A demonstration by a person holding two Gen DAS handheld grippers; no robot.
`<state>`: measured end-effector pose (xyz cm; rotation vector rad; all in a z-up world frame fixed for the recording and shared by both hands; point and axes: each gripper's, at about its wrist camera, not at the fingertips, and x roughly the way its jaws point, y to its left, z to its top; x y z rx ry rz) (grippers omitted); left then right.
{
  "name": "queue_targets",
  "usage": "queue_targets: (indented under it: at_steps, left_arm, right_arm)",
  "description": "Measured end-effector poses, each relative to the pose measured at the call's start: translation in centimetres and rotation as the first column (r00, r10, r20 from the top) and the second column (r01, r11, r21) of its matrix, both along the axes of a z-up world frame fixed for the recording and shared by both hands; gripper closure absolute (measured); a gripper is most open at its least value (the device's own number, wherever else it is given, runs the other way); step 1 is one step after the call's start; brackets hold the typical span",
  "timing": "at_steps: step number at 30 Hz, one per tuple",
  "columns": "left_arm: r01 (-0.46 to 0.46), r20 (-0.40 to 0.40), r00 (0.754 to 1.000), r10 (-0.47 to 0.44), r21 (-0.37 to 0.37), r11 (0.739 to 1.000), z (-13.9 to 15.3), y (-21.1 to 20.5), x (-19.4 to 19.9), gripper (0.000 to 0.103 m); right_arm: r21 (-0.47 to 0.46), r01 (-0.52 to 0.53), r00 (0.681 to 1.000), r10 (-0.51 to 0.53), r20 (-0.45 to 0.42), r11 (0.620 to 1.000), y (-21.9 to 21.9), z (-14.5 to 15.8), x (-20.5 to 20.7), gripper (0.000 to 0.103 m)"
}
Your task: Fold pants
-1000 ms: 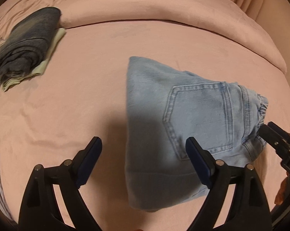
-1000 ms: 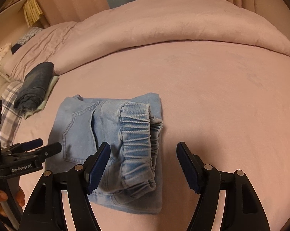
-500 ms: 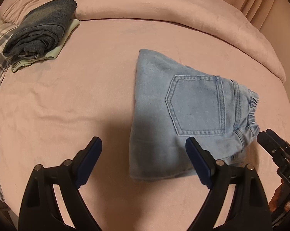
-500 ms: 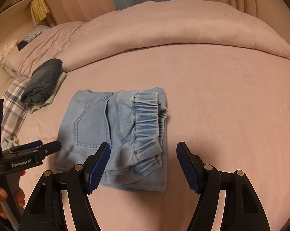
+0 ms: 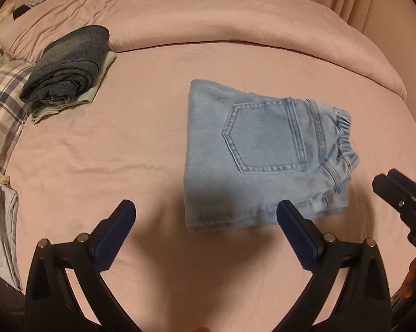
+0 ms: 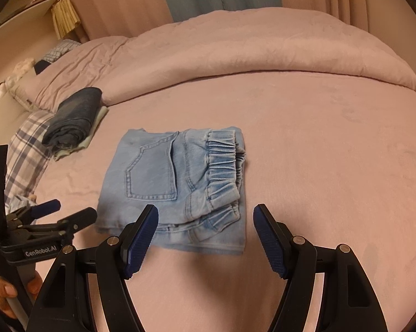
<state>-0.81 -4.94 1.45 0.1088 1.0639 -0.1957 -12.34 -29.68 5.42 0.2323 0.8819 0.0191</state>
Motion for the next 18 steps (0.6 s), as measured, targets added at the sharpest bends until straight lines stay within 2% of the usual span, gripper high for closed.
queue_targets:
  at_steps: [13, 16, 18]
  left_arm:
    - [0.033, 0.102, 0.994, -0.037, 0.037, 0.999, 3.6, -0.4, -4.6, 0.001]
    - [0.037, 0.126, 0.991, -0.042, 0.044, 0.998, 4.2, -0.3, -5.4, 0.001]
    - [0.037, 0.135, 0.990, -0.043, 0.046, 0.998, 4.5, -0.3, -6.0, 0.001]
  right_arm:
    - [-0.041, -0.001, 0.998, 0.003, 0.069, 0.999, 1.4, 2.7, -4.0, 0.026]
    - [-0.049, 0.006, 0.997, -0.002, 0.083, 0.999, 1.6, 3.2, -4.8, 0.016]
    - [-0.057, 0.012, 0.995, -0.006, 0.099, 0.998, 1.7, 3.6, -5.4, 0.015]
